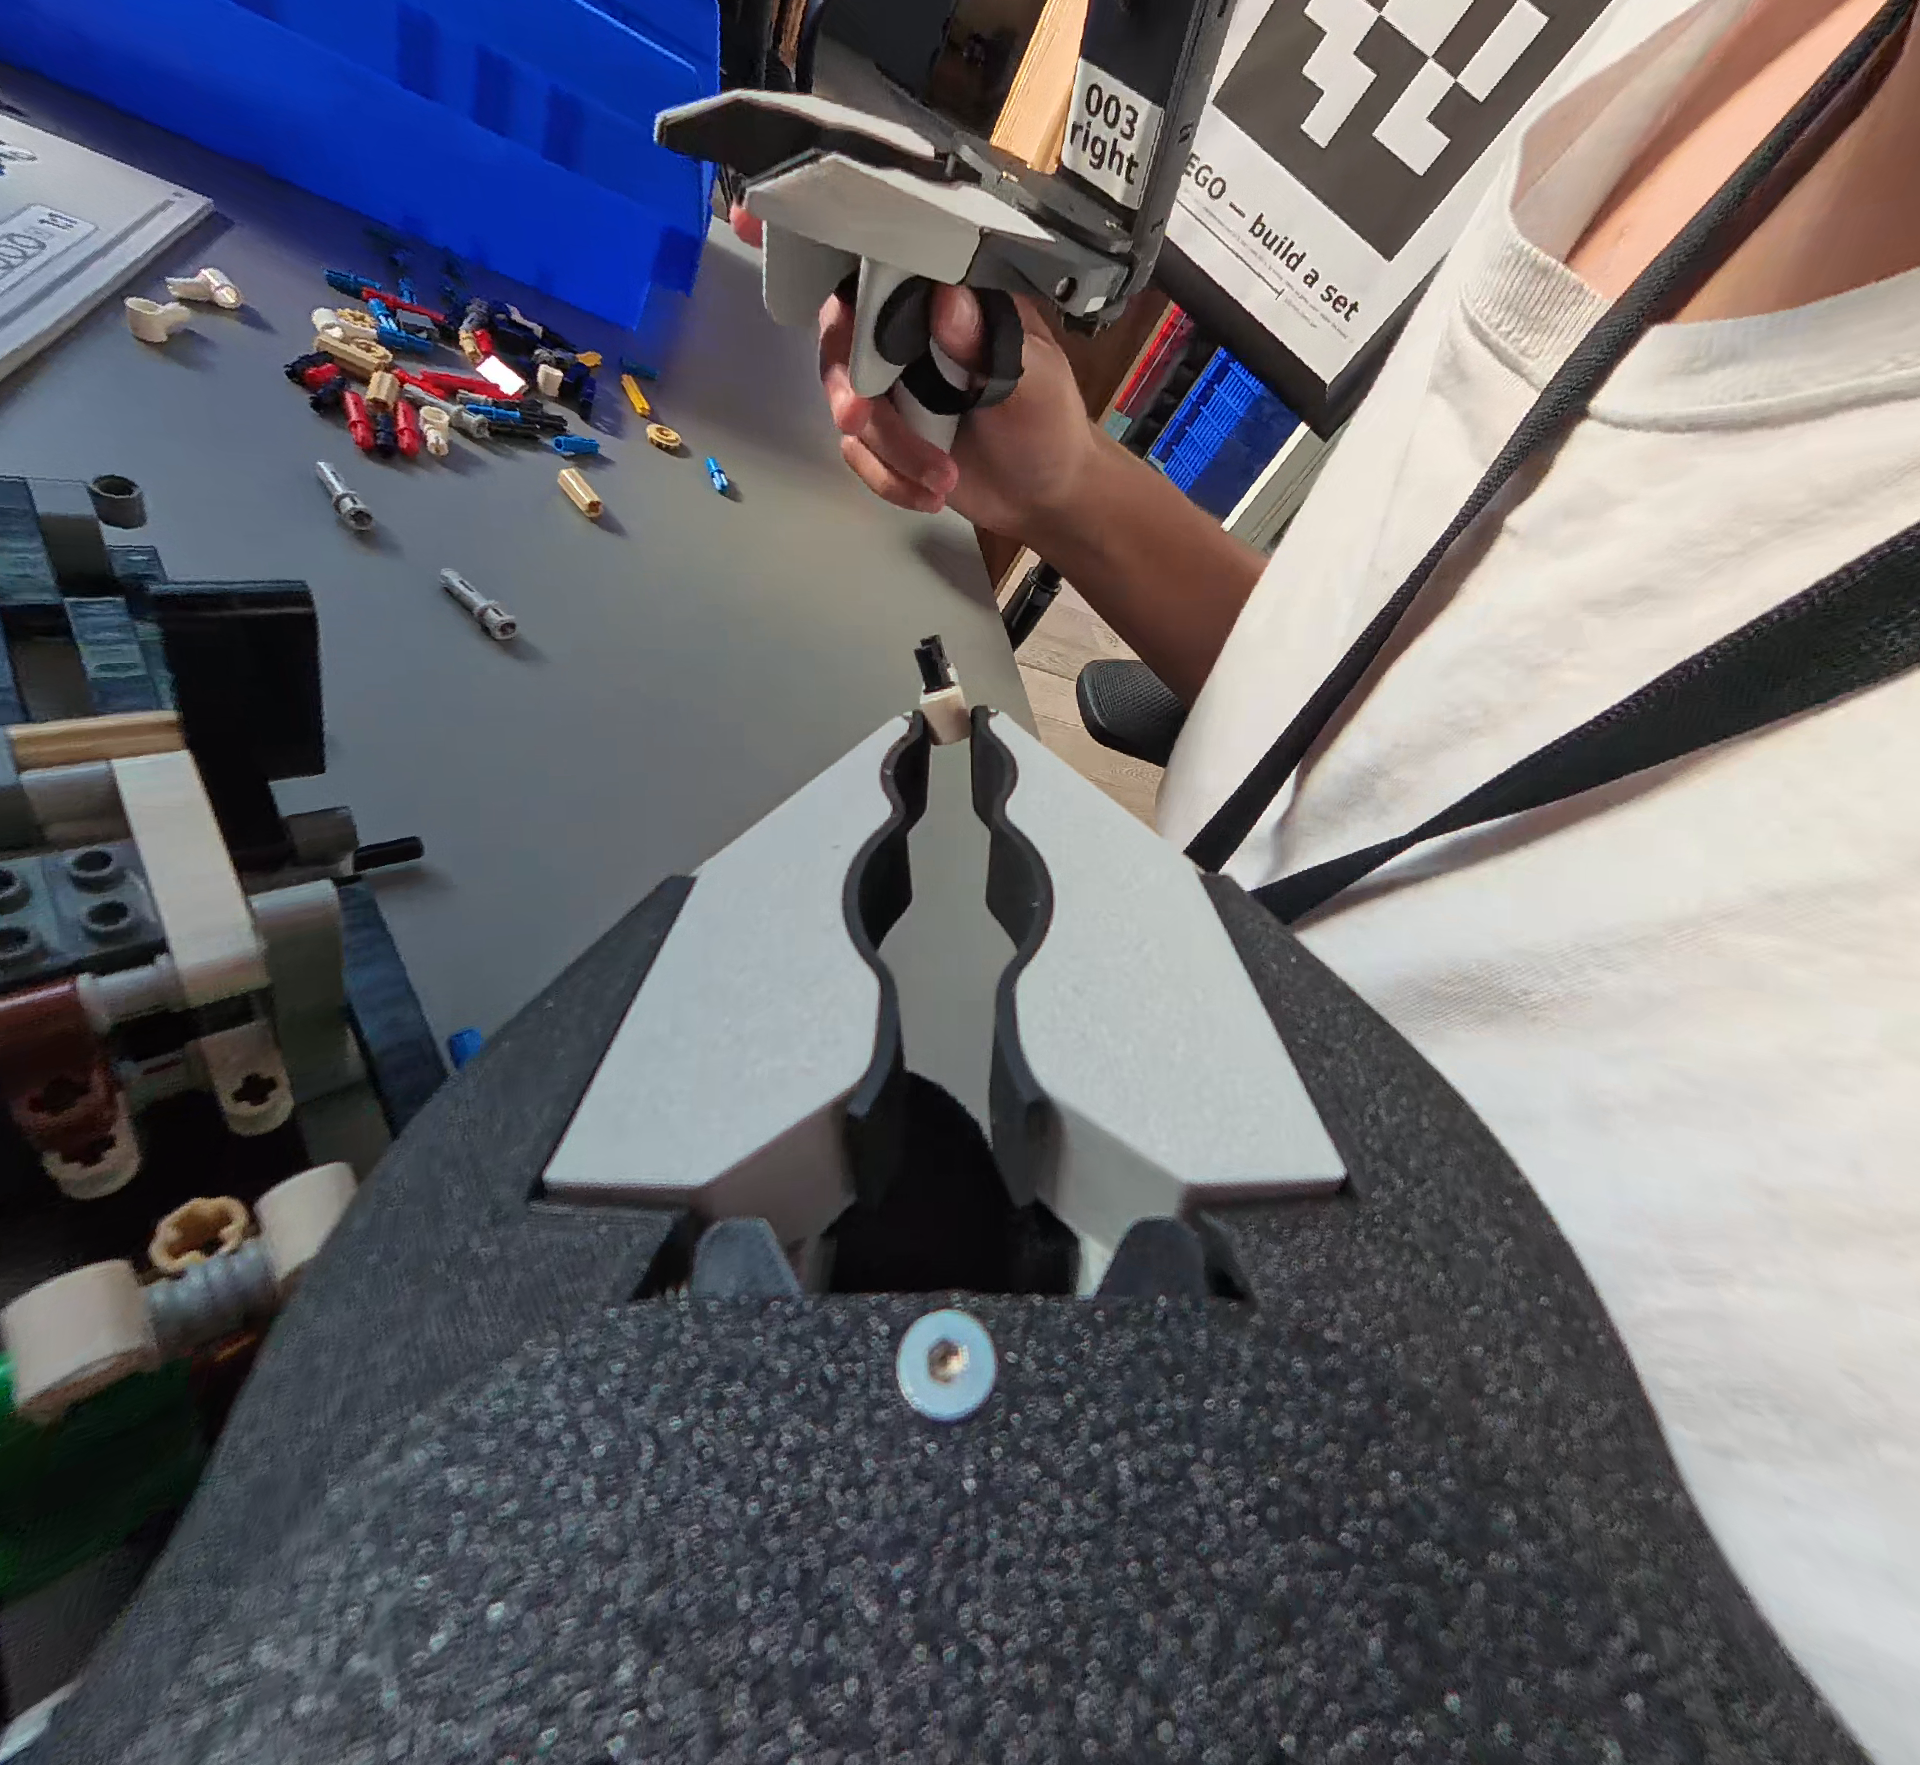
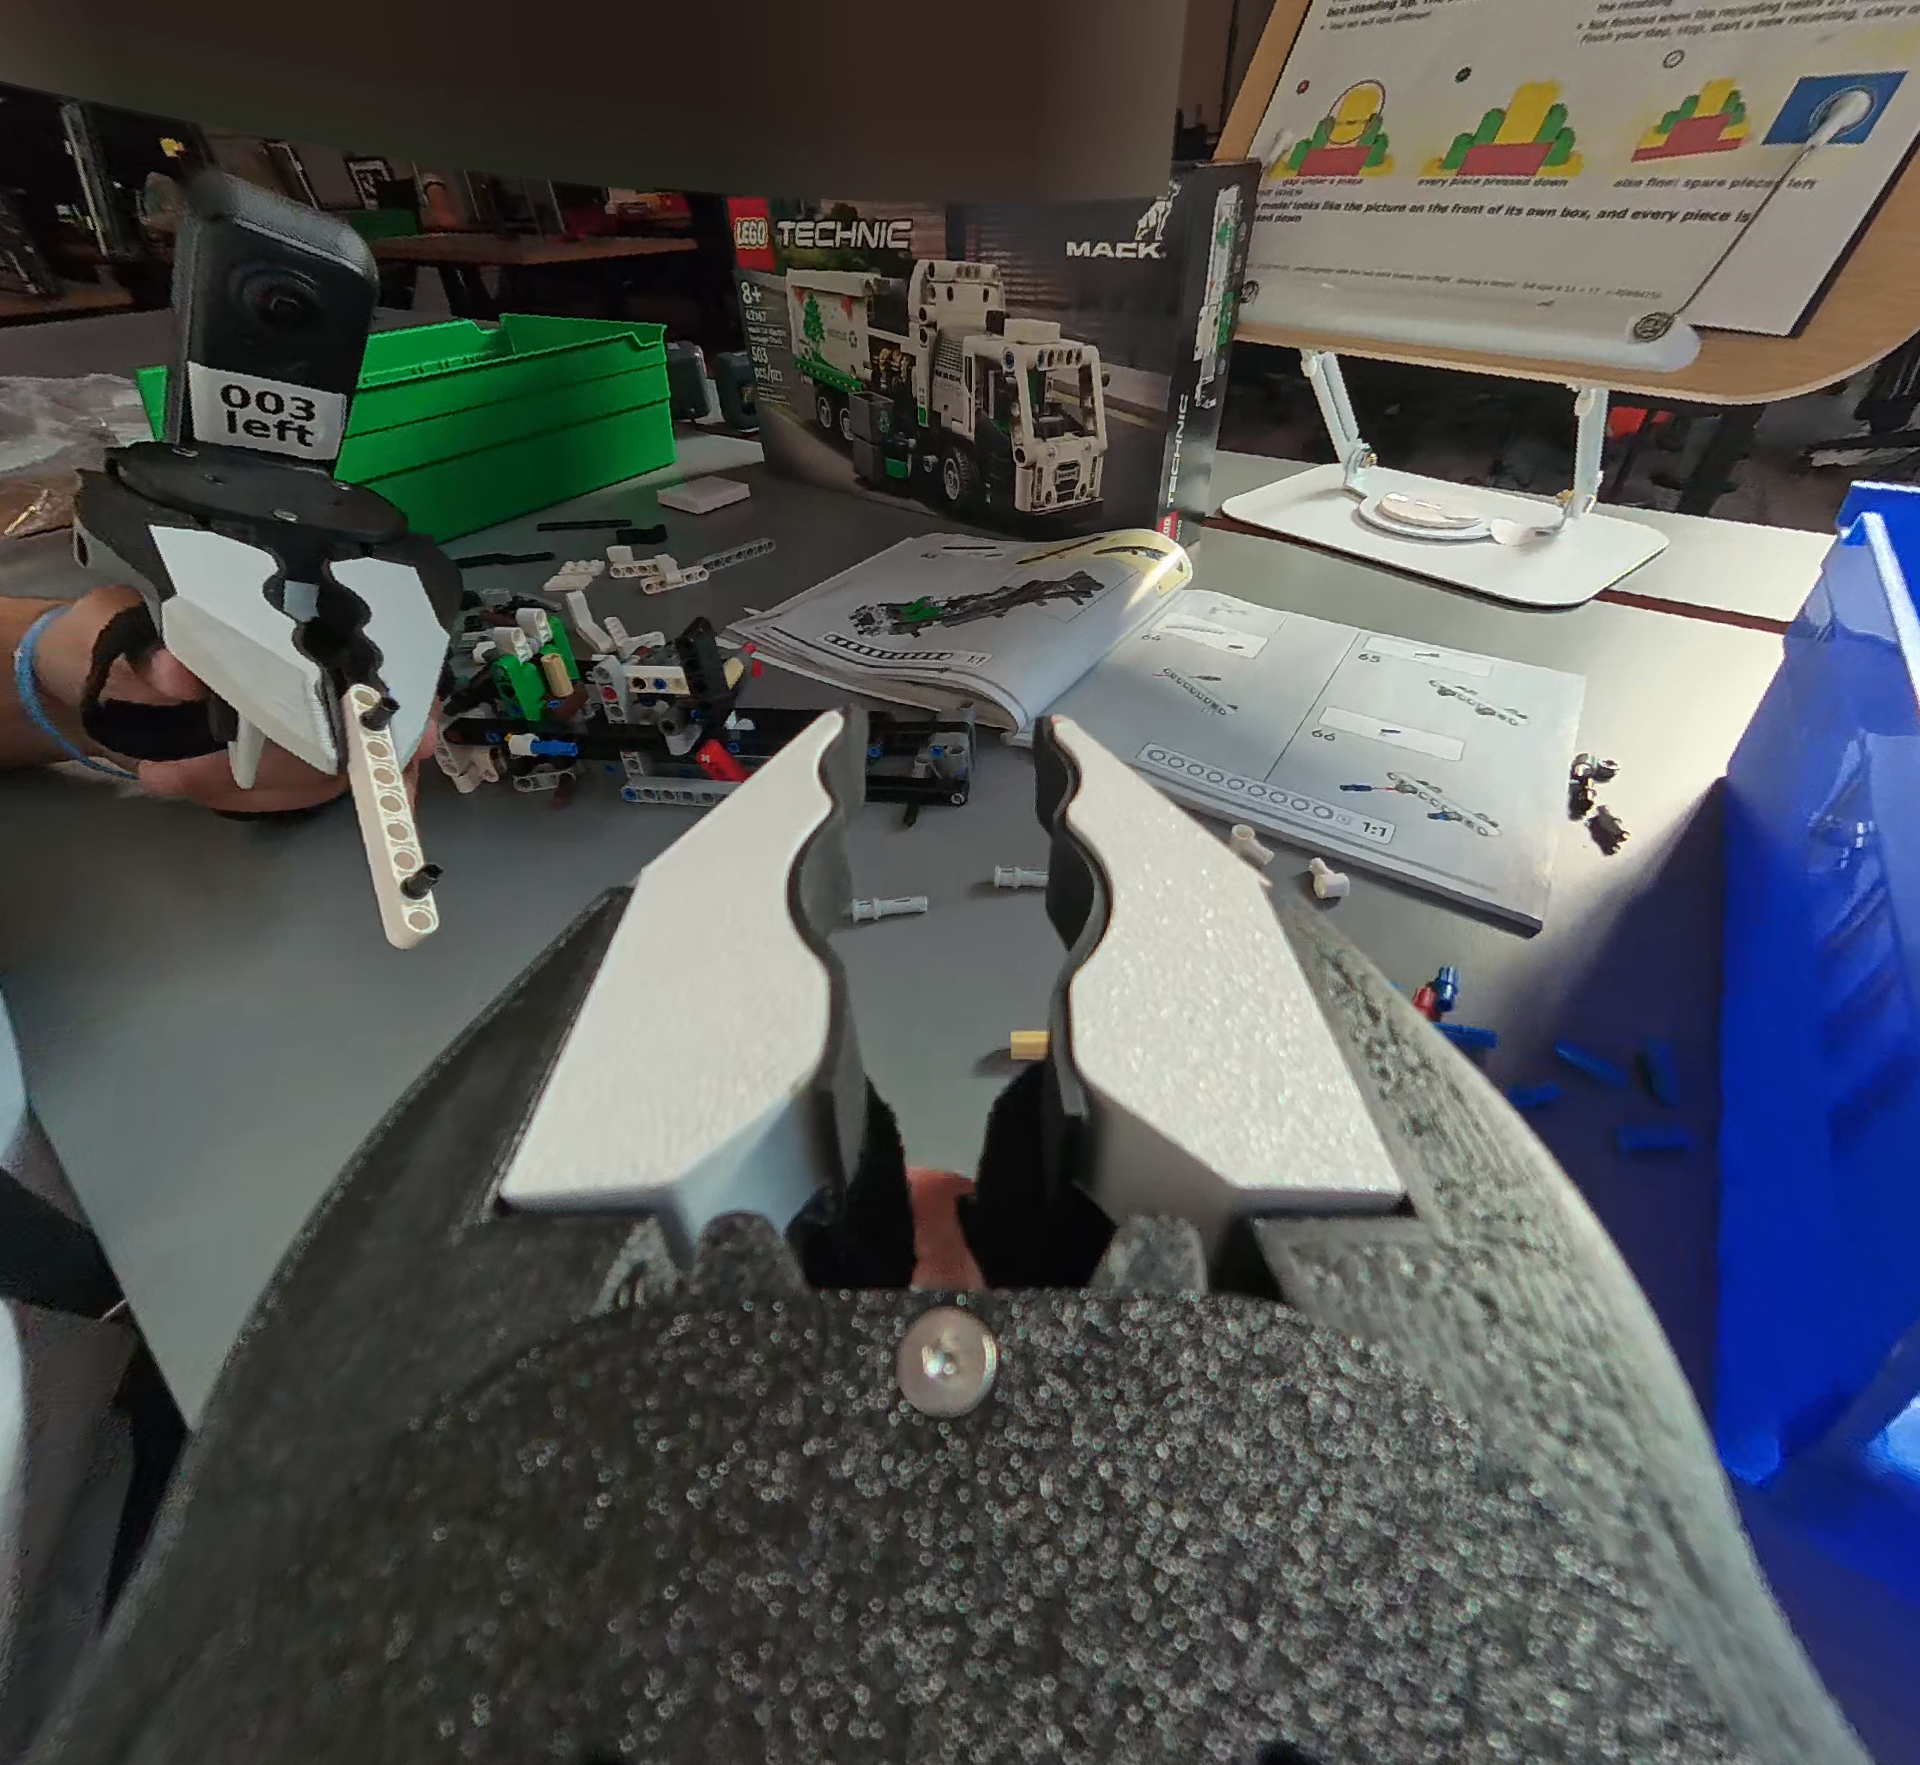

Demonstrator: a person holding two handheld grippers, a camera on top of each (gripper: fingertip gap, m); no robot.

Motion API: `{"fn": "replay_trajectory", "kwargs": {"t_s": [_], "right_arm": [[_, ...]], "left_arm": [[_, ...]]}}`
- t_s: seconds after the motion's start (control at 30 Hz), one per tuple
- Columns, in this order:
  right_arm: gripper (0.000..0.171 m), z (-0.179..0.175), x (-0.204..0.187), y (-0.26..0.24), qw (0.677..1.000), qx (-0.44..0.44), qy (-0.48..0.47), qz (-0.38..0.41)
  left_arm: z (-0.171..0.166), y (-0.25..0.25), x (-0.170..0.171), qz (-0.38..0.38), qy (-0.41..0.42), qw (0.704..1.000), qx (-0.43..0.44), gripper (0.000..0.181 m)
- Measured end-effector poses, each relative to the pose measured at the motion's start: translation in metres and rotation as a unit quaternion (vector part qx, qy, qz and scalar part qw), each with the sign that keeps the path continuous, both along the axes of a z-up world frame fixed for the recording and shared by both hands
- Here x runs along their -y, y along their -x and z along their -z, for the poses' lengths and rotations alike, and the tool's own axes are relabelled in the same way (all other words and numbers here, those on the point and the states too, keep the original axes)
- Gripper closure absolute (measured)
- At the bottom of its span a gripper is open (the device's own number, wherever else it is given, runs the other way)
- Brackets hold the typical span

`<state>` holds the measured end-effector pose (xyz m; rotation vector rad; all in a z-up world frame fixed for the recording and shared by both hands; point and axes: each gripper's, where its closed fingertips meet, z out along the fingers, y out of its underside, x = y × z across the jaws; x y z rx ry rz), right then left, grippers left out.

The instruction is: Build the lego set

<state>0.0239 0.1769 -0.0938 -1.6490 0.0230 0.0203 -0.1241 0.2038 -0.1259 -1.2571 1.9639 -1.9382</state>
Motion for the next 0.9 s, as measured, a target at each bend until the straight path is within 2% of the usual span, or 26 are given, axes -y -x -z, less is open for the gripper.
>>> {"fn": "replay_trajectory", "kwargs": {"t_s": [0.17, 0.3, 0.47, 0.53, 0.6, 0.63, 0.7, 0.9], "right_arm": [[0.145, -0.001, -0.014, -0.021, 1.0, 0.017, -0.012, 0.023], [0.148, 0.006, -0.015, -0.026, 0.999, 0.008, -0.021, 0.032], [0.15, -0.003, -0.009, -0.026, 0.998, -0.008, -0.055, 0.018], [0.149, 0.0, -0.011, -0.026, 0.999, -0.01, -0.045, 0.009], [0.149, 0.005, -0.014, -0.025, 1.0, 0.001, -0.028, 0.007], [0.149, 0.006, -0.016, -0.023, 1.0, 0.008, -0.023, 0.004], [0.15, 0.008, -0.02, -0.019, 0.999, 0.031, -0.013, 0.001], [0.15, 0.01, -0.021, -0.016, 0.999, 0.036, -0.009, -0.005]], "left_arm": [[0.012, -0.015, -0.004, -0.048, -0.014, 0.998, -0.037, 0.176], [0.023, -0.019, 0.002, -0.052, -0.046, 0.996, -0.056, 0.176], [0.037, -0.022, 0.006, -0.054, -0.065, 0.992, -0.096, 0.175], [0.032, -0.023, 0.009, -0.052, -0.036, 0.992, -0.106, 0.175], [0.014, -0.025, 0.022, -0.03, 0.06, 0.988, -0.142, 0.175], [0.014, -0.027, 0.025, -0.03, 0.079, 0.98, -0.18, 0.175], [0.03, -0.031, 0.022, -0.063, 0.042, 0.971, -0.226, 0.176], [0.034, -0.027, 0.024, -0.081, -0.004, 0.955, -0.286, 0.175]]}}
